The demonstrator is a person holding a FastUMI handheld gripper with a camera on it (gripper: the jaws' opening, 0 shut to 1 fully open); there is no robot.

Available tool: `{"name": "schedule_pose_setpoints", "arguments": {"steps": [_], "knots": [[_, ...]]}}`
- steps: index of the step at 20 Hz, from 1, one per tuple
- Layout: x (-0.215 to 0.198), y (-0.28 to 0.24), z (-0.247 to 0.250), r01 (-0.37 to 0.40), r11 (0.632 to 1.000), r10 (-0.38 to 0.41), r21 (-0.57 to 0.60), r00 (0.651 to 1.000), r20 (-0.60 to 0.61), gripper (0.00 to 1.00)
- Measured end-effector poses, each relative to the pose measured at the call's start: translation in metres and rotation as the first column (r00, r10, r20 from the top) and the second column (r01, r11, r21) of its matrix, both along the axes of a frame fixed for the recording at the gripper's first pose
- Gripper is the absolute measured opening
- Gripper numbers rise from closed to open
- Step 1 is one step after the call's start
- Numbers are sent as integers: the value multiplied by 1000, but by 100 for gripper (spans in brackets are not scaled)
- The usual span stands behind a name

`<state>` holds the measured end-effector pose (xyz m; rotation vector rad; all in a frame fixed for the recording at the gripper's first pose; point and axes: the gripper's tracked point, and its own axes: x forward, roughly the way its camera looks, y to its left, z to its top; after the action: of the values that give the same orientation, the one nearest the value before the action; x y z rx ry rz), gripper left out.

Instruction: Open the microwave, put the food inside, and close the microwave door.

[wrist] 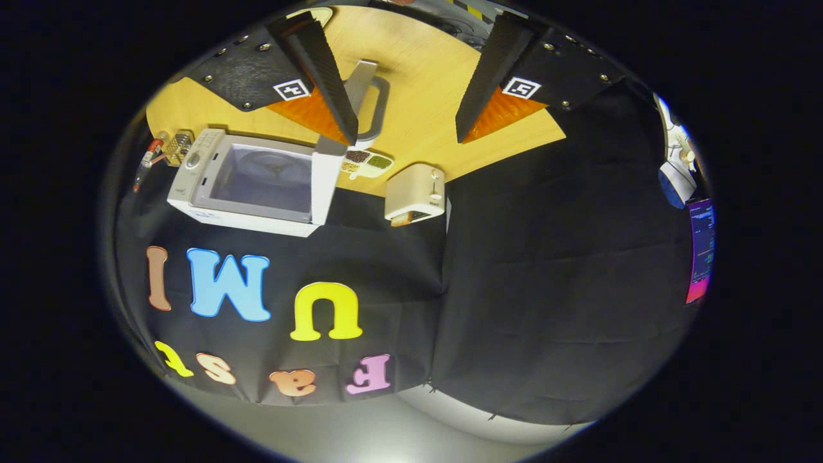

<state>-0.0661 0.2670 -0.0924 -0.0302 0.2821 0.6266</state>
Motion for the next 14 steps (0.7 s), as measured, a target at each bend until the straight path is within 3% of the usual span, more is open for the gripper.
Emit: {"name": "schedule_pose_setpoints", "arguments": {"steps": [7,14], "knots": [[35,-94,4,211,977,-210,24,977,-26,93],[48,-167,-57,347,934,-357,-89,921,-154,93]]}}
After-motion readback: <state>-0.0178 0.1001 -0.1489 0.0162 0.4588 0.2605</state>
